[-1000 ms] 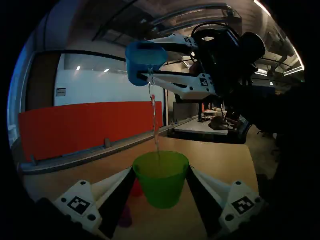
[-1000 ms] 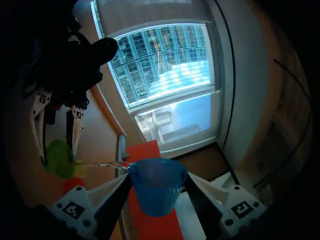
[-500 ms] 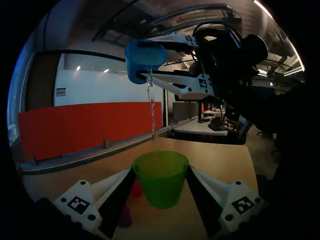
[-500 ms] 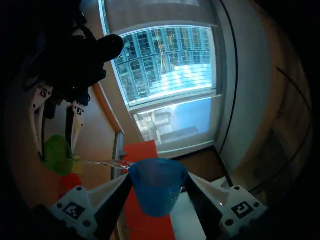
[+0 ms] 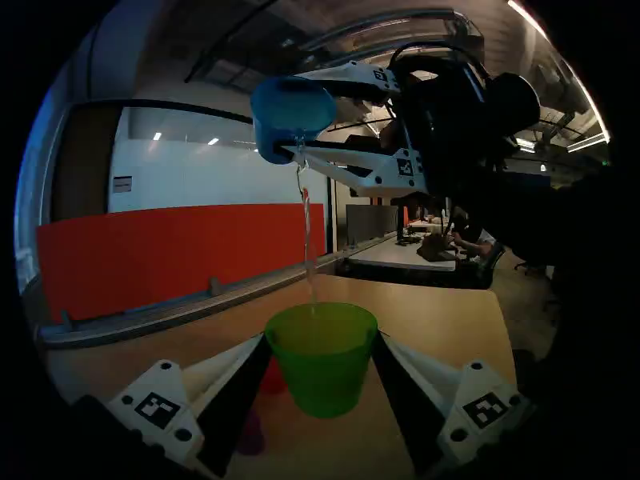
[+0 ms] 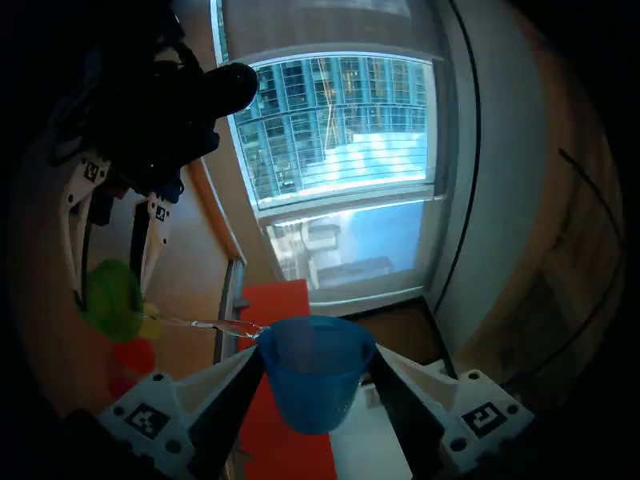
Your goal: Pour water
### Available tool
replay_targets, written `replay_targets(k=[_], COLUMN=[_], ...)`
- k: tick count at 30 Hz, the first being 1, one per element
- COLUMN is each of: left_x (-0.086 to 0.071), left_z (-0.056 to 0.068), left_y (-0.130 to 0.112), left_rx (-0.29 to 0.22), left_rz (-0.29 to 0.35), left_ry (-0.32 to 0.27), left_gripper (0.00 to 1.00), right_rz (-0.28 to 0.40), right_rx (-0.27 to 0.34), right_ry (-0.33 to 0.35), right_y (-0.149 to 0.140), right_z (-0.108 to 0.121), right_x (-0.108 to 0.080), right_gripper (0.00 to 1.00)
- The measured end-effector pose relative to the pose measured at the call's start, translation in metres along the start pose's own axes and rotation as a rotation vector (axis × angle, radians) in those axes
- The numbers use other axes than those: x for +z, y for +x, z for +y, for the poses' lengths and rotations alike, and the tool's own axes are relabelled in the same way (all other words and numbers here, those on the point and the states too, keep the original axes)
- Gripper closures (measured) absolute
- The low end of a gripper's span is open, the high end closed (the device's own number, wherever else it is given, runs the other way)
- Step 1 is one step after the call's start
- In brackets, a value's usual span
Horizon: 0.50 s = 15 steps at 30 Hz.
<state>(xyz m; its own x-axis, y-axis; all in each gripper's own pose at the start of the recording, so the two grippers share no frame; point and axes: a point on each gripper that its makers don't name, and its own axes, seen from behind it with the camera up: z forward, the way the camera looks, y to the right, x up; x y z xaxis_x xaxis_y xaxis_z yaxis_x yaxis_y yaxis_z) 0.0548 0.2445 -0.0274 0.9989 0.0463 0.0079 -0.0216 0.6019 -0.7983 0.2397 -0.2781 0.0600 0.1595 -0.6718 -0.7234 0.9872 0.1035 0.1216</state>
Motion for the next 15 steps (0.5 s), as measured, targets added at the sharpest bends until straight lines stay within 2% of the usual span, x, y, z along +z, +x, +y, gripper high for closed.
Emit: replay_targets(k=[15], left_x=[0.0017], left_z=[0.0000], left_y=[0.0010], left_rx=[0.005], left_rz=[-0.005], left_ry=[-0.004], left_gripper=[0.13], right_rz=[-0.008], right_rx=[-0.083], right_ry=[-0.007], right_y=[0.0000], right_z=[0.0039], right_x=[0.0022], right_gripper=[0.09])
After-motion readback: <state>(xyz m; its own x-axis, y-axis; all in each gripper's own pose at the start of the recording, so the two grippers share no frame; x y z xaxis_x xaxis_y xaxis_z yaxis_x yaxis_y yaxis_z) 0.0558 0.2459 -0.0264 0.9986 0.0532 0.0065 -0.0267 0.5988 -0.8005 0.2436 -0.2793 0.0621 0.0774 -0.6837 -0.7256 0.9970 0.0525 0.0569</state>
